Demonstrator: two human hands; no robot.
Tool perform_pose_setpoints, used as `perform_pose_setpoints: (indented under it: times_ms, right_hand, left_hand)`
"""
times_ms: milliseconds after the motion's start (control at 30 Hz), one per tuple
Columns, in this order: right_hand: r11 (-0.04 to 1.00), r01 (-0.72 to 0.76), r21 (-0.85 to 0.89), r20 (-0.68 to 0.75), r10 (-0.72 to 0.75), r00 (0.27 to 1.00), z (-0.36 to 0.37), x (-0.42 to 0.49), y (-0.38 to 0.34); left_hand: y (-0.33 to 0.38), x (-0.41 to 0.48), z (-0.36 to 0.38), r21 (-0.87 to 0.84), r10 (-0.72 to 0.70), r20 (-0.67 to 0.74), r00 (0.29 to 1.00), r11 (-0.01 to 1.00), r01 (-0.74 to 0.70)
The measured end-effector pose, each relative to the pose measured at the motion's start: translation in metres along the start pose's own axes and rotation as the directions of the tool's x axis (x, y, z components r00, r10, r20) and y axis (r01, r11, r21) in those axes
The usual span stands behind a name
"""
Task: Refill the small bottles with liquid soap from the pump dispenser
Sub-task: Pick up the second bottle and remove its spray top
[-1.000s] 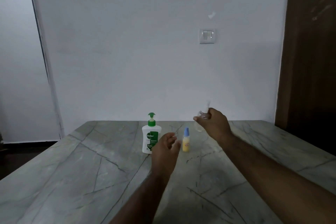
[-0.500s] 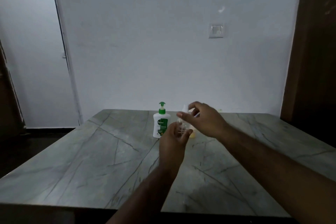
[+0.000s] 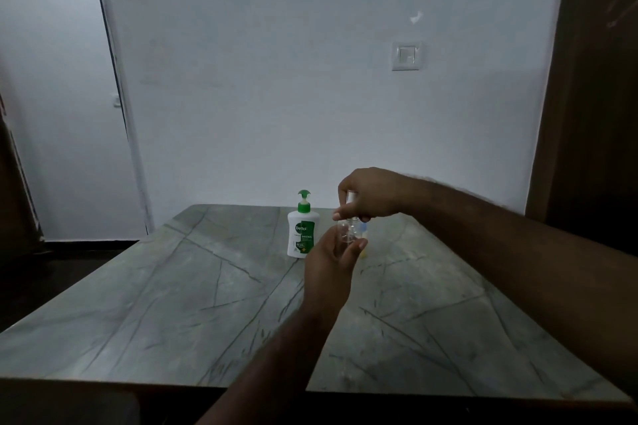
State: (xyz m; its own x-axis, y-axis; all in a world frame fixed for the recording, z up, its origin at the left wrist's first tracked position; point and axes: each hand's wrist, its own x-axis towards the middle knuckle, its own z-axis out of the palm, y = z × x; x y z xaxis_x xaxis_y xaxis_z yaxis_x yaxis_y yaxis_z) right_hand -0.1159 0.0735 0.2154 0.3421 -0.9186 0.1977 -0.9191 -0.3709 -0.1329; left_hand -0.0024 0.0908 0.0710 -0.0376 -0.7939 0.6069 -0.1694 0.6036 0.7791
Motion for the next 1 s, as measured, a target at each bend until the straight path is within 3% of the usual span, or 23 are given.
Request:
perform_pose_setpoints:
  times_ms: [167,333,500,567,700,833,900,1000]
  right_hand:
    - [0.991,0.109,0.074,0.081,-0.115,0.99,-0.005,0.0,0.0]
    - [0.985,0.103,0.139,0.218,-0.132,0.967,-0.014,-0.003,0.005]
    - [0.999,-0.012,-0.03,0.089,0.015,0.996,-0.01,0.003,0.001]
    - [0.999,0.014,-0.037,0.074,-0.011,0.997,-0.011,0.005,0.002]
    - [0.993,0.036,0.113,0.222,-0.06,0.973,-0.022,0.001,0.003]
    - [0.992,0.113,0.064,0.164,-0.122,0.979,-0.027,-0.004,-0.002]
    - [0.998,0.042,-0.047,0.117,-0.036,0.992,-0.024,-0.003,-0.002]
    - [0.995,-0.061,-0.08,0.134,0.071,0.989,-0.02,0.0,-0.002]
  left_hand:
    - [-0.004,0.001,-0.004,-0.018,-0.033,0.041,0.999,0.999,0.034]
    - [-0.011,0.0,-0.005,-0.009,-0.064,0.048,0.997,0.998,0.065]
    - [-0.01,0.005,-0.003,0.017,-0.053,-0.004,0.999,0.998,0.053]
    - [-0.01,0.005,-0.003,0.046,-0.045,0.0,0.999,0.998,0.044]
    - [-0.012,0.005,-0.002,0.046,-0.048,0.003,0.999,0.998,0.048]
    - [-0.011,0.006,-0.001,0.037,-0.066,-0.003,0.998,0.997,0.066]
    - [-0.01,0.006,0.0,0.041,-0.054,0.002,0.999,0.998,0.054]
    - [-0.01,0.006,0.002,0.048,-0.05,-0.001,0.999,0.998,0.05]
